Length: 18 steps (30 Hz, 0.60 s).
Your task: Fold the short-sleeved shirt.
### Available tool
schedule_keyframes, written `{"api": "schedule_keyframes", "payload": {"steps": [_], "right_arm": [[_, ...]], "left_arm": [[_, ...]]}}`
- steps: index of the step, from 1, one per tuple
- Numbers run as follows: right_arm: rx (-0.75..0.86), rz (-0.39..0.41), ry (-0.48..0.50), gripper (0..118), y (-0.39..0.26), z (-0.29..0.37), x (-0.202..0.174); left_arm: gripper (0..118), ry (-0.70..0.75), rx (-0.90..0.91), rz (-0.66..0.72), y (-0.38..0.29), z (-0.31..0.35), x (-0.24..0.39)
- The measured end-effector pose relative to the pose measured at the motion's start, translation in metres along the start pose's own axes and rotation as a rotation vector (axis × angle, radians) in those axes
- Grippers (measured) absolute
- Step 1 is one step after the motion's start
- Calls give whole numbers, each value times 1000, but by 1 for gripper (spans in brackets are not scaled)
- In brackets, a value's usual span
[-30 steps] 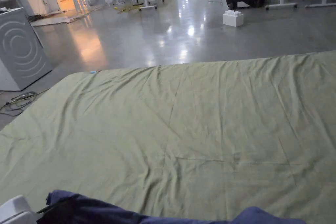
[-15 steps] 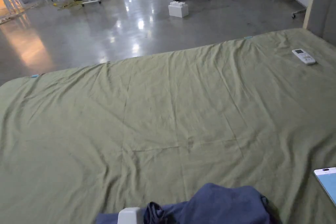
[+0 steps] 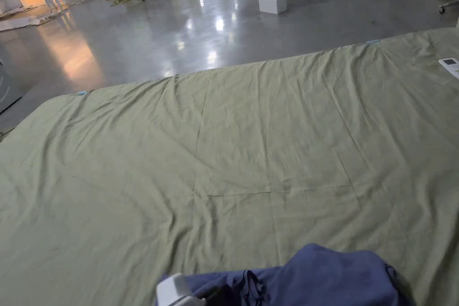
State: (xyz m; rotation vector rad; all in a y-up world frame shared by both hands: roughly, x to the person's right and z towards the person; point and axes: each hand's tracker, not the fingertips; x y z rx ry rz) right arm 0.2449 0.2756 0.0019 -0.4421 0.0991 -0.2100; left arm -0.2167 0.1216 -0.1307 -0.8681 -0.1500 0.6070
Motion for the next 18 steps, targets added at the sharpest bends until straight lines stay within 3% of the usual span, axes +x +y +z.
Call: {"api": "schedule_keyframes", "payload": {"steps": [2,4,7,10,12,14,15,18], "right_arm": [[-1,-9,1,0,-1,1,-1],[-2,-12,2,0,-2,2,-4],[-9,0,0,0,0,1,-6],[-17,11,11,0,2,-2,-8],[-11,18,11,0,5,-2,-12],[-14,0,27,0,5,-5,-12],[-14,-8,33,0,4,-5,-12],[-25,-21,49,0,2,-9,-15]], "left_arm": [[7,-40,-76,3,-19,-25,6],[6,40,8,-123,-31,-32,13],[6,-5,-28,-15,-16,-21,10],[11,-35,42,-20,0,13,5],[44,-82,157,-18,14,46,-9],[97,-111,221,53,31,74,-31],[109,-102,214,103,37,81,-46],[110,-81,158,179,48,90,-88]]}}
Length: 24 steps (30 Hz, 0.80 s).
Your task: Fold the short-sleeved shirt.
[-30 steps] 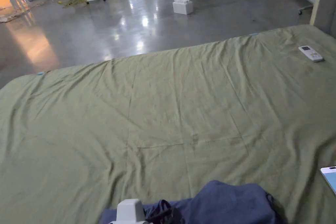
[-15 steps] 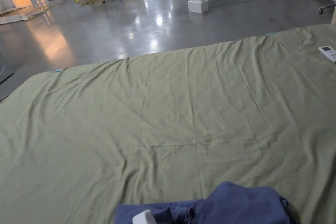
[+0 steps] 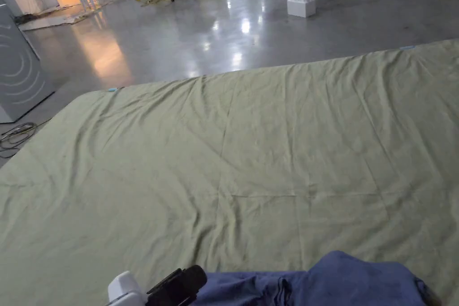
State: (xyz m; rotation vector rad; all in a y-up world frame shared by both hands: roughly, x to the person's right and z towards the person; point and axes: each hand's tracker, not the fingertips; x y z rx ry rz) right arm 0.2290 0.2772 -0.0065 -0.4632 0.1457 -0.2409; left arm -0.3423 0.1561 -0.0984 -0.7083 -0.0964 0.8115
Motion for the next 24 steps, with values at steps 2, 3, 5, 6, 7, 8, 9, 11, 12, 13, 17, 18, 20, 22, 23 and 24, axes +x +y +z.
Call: {"api": "schedule_keyframes", "payload": {"steps": [2,3,5,6,7,8,9,11,12,13,17,18,20,22,23,24], "right_arm": [[-4,-11,23,0,2,0,-2],[-4,-13,29,0,2,0,-3],[-1,3,31,0,5,2,-8],[0,14,29,0,6,3,-9],[3,21,28,0,7,4,-10],[5,22,30,0,8,5,-10],[6,21,30,0,8,6,-10],[13,16,23,0,9,8,-11],[13,14,20,0,9,9,-10],[13,14,16,0,9,10,-10],[9,18,8,0,11,13,-8],[8,17,8,0,11,13,-8],[8,10,13,0,12,12,-8],[8,-7,27,0,11,9,-8],[3,-14,34,0,10,7,-8],[4,-13,37,0,9,6,-10]], "left_arm": [[110,57,-15,28,2,-9,-25],[110,58,-26,45,2,-13,-33],[109,14,-86,135,-4,-26,-43],[107,-25,-131,191,-8,-32,-41],[97,-67,-153,250,-15,-39,-44],[73,-89,-143,276,-18,-43,-42],[45,-82,-136,276,-22,-46,-38],[16,-27,-143,248,-30,-54,-33],[16,-29,-137,250,-31,-54,-33],[16,-45,-117,270,-30,-50,-34],[15,-76,-6,276,-17,-16,-26],[15,-87,11,267,-6,-5,-26],[15,-92,67,207,11,22,-15],[15,-28,127,109,32,37,-11],[15,-11,132,2,36,41,5],[15,1,117,-86,36,41,22]]}}
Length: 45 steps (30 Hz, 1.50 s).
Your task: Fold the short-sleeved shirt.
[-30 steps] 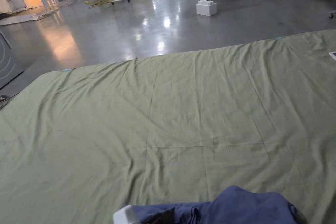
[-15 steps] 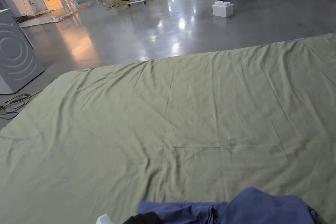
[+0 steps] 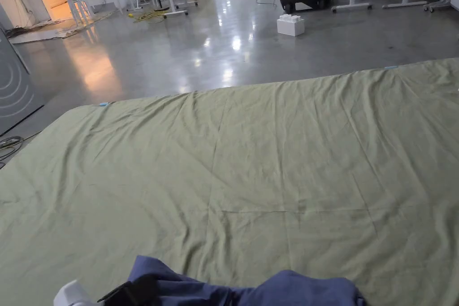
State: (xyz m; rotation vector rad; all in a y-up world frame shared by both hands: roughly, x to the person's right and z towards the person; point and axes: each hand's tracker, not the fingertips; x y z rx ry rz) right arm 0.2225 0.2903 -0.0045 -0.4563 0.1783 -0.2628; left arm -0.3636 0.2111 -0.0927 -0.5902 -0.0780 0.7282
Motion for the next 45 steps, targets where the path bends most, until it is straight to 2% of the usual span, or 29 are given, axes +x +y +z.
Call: {"api": "schedule_keyframes", "payload": {"steps": [2,5,8,12,14,15,16,17,18,19,22,24,25,26,27,29,34,35,37,39,42,45], "right_arm": [[-6,3,5,0,-2,-2,-3],[-9,24,3,0,-3,2,-8],[-8,37,-6,0,-2,13,-10],[-2,18,-38,0,-11,32,3],[-12,11,-63,0,-16,39,9],[-16,5,-70,0,-18,41,13],[-24,-5,-76,0,-21,43,17],[-37,-18,-80,0,-23,43,21],[-43,-26,-84,0,-25,43,25],[-47,-33,-87,0,-27,43,27],[-56,-50,-97,0,-34,39,38],[-54,-66,-89,0,-33,36,41],[-47,-76,-85,0,-32,34,40],[-39,-87,-80,0,-31,34,39],[-37,-92,-75,0,-30,34,39],[-25,-92,-68,0,-29,35,37],[-31,-99,-88,0,-34,43,39],[-41,-102,-95,0,-37,44,40],[-60,-104,-98,0,-41,42,40],[-89,-103,-69,0,-44,36,39],[-138,-74,-12,0,-46,16,28],[-212,-53,39,0,-51,-18,15]], "left_arm": [[15,8,-75,-228,-18,-11,57],[15,-34,-145,-448,-65,-41,128],[15,-48,-258,-526,-115,-85,176],[15,-2,-374,-557,-168,-139,198],[17,50,-426,-670,-186,-154,198],[23,55,-446,-707,-190,-157,197],[36,5,-443,-681,-188,-156,195],[56,-78,-429,-642,-179,-149,192],[71,-141,-412,-607,-172,-142,192],[77,-165,-384,-559,-161,-126,197],[78,-221,-188,-485,-126,-89,199],[71,-205,-116,-336,-113,-80,190],[51,-233,-125,-242,-110,-85,181],[5,-271,-167,-167,-110,-99,178],[1,-284,-224,-120,-114,-111,174],[0,-170,-310,-127,-133,-140,168],[0,-142,-598,-180,-204,-198,161],[0,-108,-600,-237,-217,-204,159],[0,-169,-532,-237,-220,-203,161],[0,-139,-545,-219,-213,-199,168],[0,-158,-526,-276,-199,-186,178],[0,-352,-391,-241,-171,-147,188]]}}
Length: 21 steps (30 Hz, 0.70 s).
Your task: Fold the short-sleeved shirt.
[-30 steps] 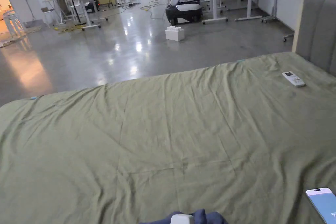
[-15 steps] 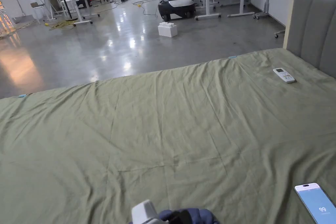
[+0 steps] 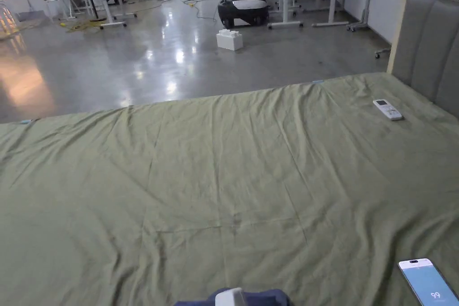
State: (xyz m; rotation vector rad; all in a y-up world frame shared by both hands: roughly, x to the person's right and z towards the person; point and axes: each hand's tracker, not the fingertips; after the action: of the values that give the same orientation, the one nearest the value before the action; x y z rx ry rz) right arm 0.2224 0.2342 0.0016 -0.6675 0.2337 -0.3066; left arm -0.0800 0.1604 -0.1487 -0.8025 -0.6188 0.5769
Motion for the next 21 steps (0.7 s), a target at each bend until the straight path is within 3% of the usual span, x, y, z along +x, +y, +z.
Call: {"api": "schedule_keyframes", "payload": {"steps": [1,2,5,9,13,15,16,19,21], "right_arm": [[-41,3,14,0,0,-16,-5],[-85,25,7,0,0,-30,-13],[-129,178,48,0,-3,-71,-44],[-227,176,149,0,5,-139,-65],[-307,252,70,0,9,-193,-72],[-390,242,43,0,0,-218,-63],[-479,249,12,0,-8,-228,-55],[-405,192,50,0,-9,-219,-49],[-412,235,24,0,-9,-220,-56]], "left_arm": [[0,-59,43,-7,5,19,7],[0,-28,68,-41,6,37,12],[0,86,146,-108,4,87,19],[0,182,205,-48,-11,133,3],[0,241,237,34,-28,165,-16],[5,247,245,67,-35,176,-26],[15,255,249,91,-39,181,-33],[83,275,238,125,-43,185,-55],[96,332,237,135,-42,178,-64]]}}
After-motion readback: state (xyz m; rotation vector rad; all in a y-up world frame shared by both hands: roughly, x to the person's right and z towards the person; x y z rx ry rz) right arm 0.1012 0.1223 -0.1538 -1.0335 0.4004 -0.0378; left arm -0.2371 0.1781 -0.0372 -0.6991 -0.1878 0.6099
